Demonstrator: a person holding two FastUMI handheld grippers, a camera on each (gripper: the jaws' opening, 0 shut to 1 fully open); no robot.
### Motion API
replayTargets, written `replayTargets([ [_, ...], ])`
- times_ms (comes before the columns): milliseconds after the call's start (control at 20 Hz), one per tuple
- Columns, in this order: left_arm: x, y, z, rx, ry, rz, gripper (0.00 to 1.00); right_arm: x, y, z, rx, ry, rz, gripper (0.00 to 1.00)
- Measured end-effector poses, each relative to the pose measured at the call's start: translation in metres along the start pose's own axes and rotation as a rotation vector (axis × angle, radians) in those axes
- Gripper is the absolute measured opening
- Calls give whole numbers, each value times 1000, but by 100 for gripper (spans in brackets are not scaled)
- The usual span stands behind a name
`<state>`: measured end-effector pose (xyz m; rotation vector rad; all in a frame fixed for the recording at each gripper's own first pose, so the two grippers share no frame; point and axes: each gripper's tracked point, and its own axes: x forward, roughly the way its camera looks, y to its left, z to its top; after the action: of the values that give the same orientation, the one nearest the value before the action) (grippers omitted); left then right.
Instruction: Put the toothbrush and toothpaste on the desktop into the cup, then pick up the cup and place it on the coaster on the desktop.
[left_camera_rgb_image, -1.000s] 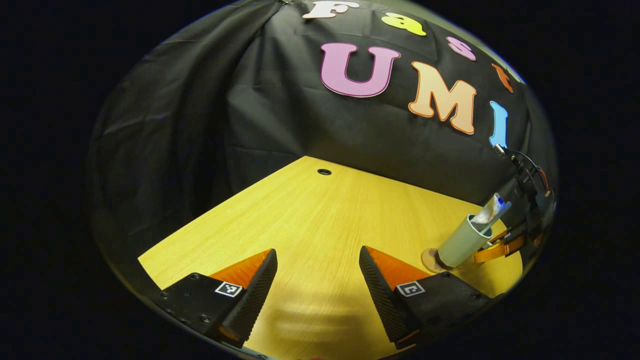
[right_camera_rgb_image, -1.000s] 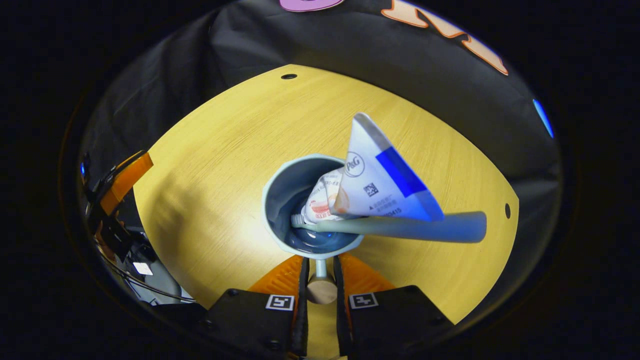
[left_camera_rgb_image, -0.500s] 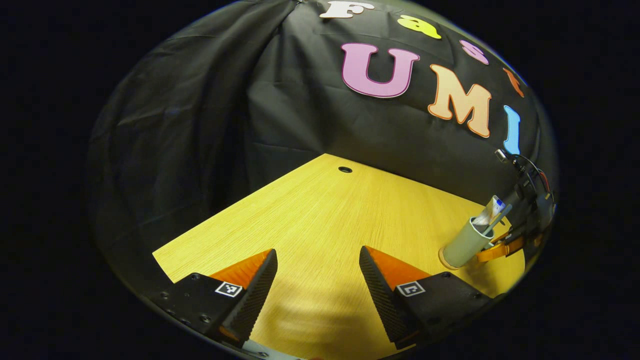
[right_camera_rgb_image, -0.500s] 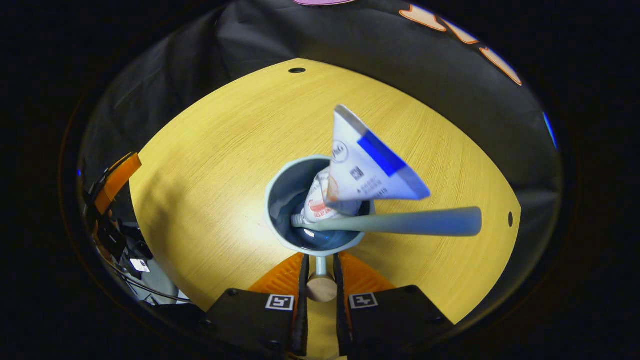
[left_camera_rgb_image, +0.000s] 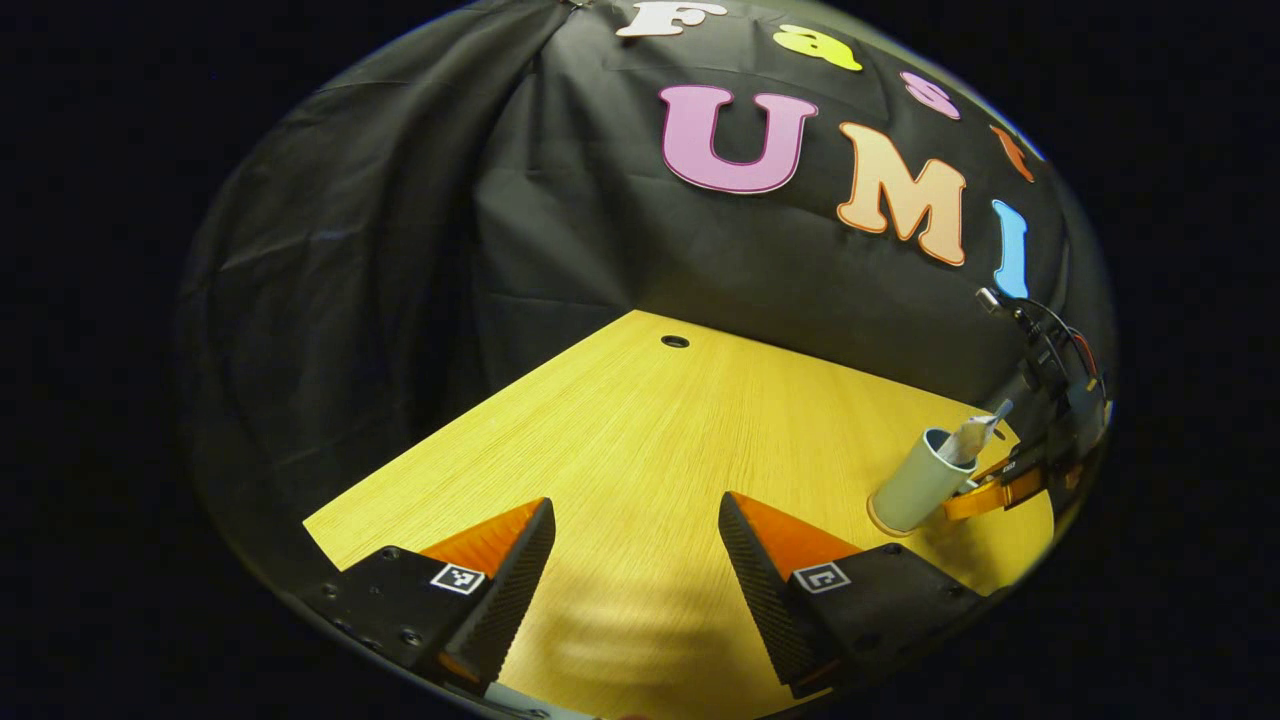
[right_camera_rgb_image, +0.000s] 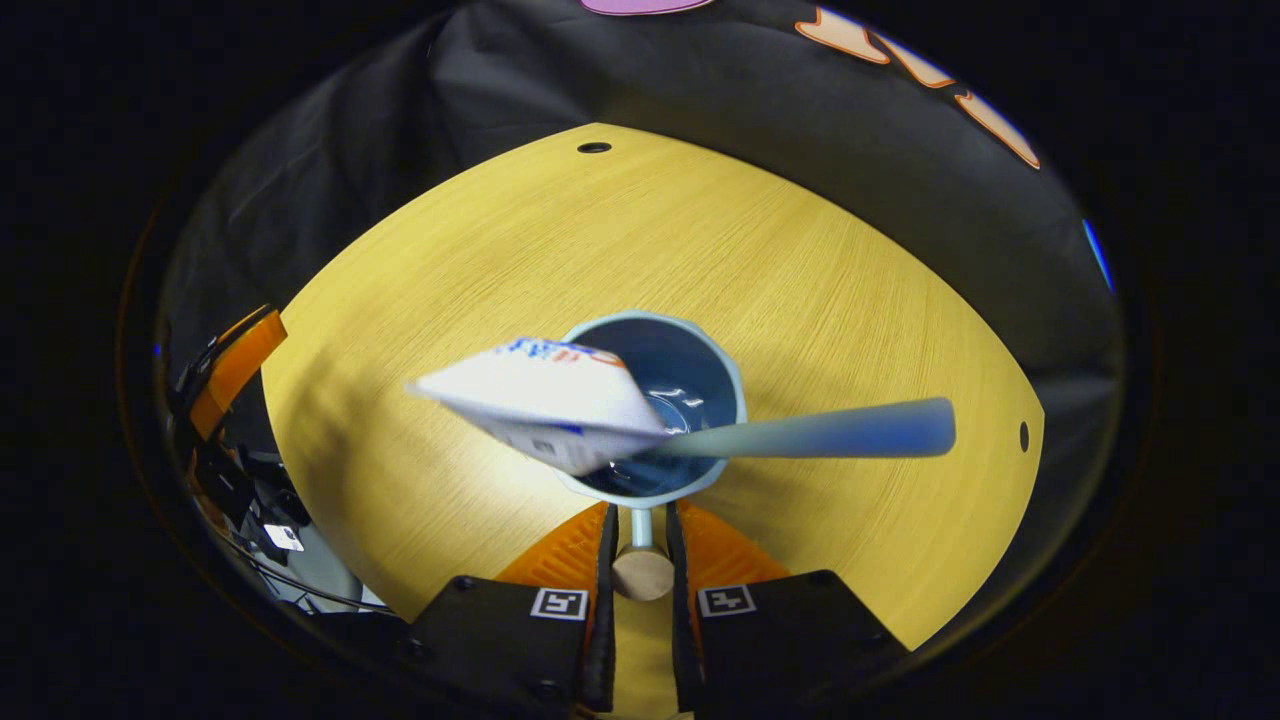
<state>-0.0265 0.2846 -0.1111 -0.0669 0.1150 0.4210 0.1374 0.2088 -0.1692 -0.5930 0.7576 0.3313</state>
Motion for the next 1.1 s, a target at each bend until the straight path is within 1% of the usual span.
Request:
replayTargets([
  [100, -1, -3, 2, -6, -4, -7, 95, 0, 1, 0, 5, -5, 5, 26],
  [150, -1, -3, 2, -3, -2, -9, 95, 0, 1, 0, 4, -10, 9, 24],
  [250, -3, -6, 3, 7, 1, -18, 95, -3, 5, -3, -1, -19, 25, 29],
  [400, -8, -19, 8, 19, 8, -51, 95, -14, 15, -5, 4, -62, 44, 70],
  [500, -12, -32, 13, 36, 14, -80, 95, -28, 10, -11, 34, -95, 43, 99],
  [650, -15, -60, 19, 71, 36, -133, 95, -58, -10, -29, 131, -155, 10, 100],
  [750, -17, -84, 23, 117, 51, -176, 95, -78, -29, -50, 233, -183, -27, 99],
  [850, -21, -114, 22, 157, 74, -249, 95, -92, -45, -73, 350, -212, -57, 99],
  [900, -23, -131, 23, 176, 81, -290, 95, -98, -53, -81, 394, -236, -77, 97],
  [950, -25, -147, 22, 199, 85, -328, 95, -105, -61, -88, 430, -266, -104, 96],
  [1000, -27, -162, 21, 226, 92, -359, 95, -116, -70, -95, 459, -292, -125, 99],
  [1050, -32, -175, 19, 254, 102, -384, 95, -124, -76, -100, 488, -319, -141, 99],
  [1100, -37, -189, 20, 274, 99, -411, 95, -131, -81, -104, 518, -343, -149, 96],
])
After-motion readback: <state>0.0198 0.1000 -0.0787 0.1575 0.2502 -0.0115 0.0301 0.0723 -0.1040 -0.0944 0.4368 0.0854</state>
